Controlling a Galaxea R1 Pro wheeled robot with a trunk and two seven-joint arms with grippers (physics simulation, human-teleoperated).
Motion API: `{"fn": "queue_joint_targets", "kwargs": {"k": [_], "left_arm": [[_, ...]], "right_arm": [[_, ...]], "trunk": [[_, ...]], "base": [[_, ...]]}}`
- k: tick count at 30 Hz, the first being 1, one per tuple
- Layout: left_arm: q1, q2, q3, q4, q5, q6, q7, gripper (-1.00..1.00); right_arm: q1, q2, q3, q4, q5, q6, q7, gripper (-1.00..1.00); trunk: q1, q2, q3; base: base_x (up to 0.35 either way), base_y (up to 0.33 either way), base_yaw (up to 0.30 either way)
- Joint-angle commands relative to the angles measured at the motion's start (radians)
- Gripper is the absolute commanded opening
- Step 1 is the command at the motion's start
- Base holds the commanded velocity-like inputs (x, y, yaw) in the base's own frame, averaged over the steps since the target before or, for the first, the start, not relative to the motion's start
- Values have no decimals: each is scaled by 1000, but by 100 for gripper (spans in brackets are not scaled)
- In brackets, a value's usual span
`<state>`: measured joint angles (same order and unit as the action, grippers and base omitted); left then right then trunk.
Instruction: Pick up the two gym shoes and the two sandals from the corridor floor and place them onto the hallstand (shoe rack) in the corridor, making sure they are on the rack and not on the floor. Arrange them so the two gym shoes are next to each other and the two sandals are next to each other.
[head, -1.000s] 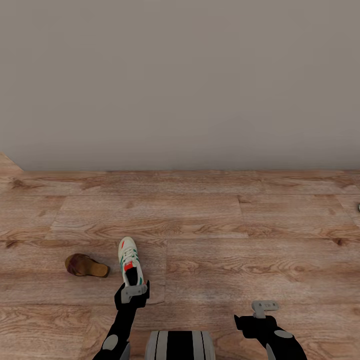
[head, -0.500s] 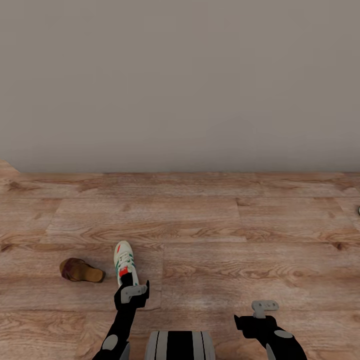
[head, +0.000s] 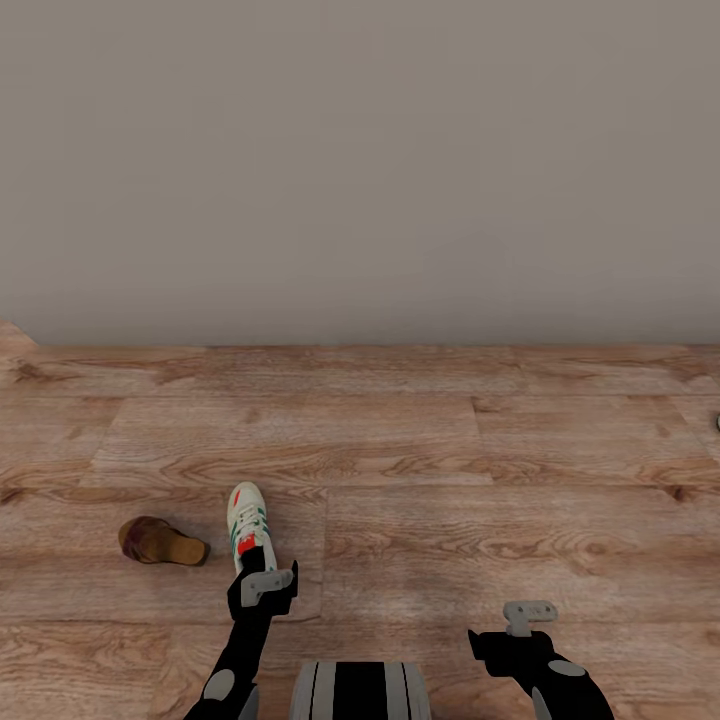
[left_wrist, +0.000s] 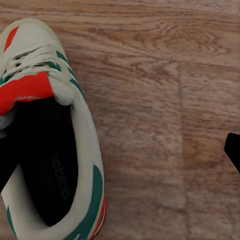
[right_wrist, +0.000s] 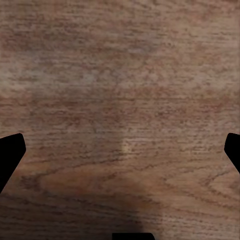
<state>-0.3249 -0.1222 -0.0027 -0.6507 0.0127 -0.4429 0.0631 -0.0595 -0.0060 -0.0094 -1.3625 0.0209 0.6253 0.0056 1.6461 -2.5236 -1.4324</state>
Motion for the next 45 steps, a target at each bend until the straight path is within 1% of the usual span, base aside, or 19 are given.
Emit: {"fn": "queue_joint_targets", "kwargs": {"k": [1,18,32,45], "left_arm": [[0,0,0,1,1,-3,3,100],[0,2,2,2,1,-3,3,100],[0,3,3,2,1,-3,3,100],[0,3,3,2,1,-3,3,100]], "right_arm": [[0,0,0,-1,2,5,1,100],[0,0,0,-1,2,5,1,100],[0,0,0,-1,2,5,1,100],[0,0,0,-1,2,5,1,100]], "trunk": [[0,0,-1],[0,0,-1],[0,0,-1],[0,0,-1]], "base": [[0,0,0],[0,0,1],[0,0,205],[0,0,30]]}}
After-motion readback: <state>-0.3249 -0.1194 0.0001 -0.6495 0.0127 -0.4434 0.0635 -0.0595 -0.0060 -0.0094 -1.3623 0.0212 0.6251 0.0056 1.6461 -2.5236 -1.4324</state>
